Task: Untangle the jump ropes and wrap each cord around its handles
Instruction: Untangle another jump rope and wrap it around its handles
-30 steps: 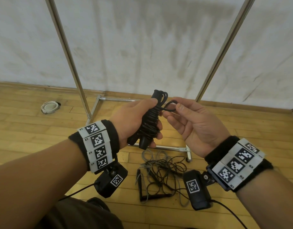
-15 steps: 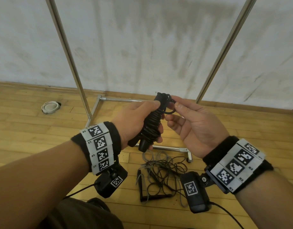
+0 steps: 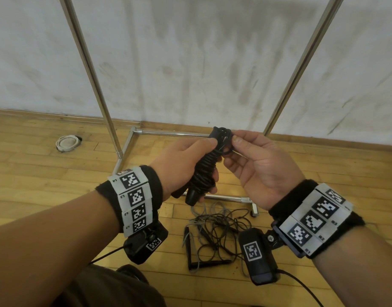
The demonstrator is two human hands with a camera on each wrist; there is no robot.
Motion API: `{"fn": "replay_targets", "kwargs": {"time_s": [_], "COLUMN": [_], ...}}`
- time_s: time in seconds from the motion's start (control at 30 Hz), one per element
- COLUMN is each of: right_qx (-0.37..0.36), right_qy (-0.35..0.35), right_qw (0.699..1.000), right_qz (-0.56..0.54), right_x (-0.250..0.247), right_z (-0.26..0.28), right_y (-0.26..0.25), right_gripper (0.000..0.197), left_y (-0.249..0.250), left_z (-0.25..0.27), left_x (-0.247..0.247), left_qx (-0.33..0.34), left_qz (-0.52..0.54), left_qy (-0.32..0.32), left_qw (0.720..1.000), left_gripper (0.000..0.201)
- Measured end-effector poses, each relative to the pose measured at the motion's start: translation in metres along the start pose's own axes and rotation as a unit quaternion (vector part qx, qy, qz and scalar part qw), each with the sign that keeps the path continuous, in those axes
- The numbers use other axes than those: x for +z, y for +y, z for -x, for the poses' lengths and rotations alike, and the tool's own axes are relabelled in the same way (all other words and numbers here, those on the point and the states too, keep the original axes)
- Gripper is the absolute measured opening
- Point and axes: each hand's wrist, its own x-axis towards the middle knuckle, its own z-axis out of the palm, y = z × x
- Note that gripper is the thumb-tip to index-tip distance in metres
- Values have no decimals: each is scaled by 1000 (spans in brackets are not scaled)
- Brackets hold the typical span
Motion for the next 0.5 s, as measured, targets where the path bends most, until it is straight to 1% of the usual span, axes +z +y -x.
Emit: {"fn": "replay_targets", "kwargs": {"time_s": [0.13, 0.2, 0.27, 0.37, 0.43, 0.5], "right_qx": [-3, -6, -13, -39, -58, -63], "right_qy": [17, 24, 33, 40, 41, 46], "right_qw": [1000, 999, 998, 987, 978, 976], "right_qz": [7, 22, 60, 153, 198, 202], "right_x": [0, -2, -3, -3, -2, 0], "right_z": [-1, -1, -1, 3, 5, 6], "right_y": [1, 2, 2, 4, 6, 9], "right_gripper": [25, 27, 24, 22, 26, 31], "left_y": [1, 1, 0, -2, -2, -2], "left_z": [1, 0, -1, -1, -2, -3], "left_x": [3, 3, 2, 2, 3, 3], "left_qx": [3, -4, -10, -20, -24, -26], "left_qz": [-15, -24, -35, -52, -62, -76], "left_qy": [2, 8, 14, 19, 21, 21], "left_qw": [1000, 1000, 999, 998, 998, 997], "left_gripper": [46, 41, 34, 28, 26, 25]}}
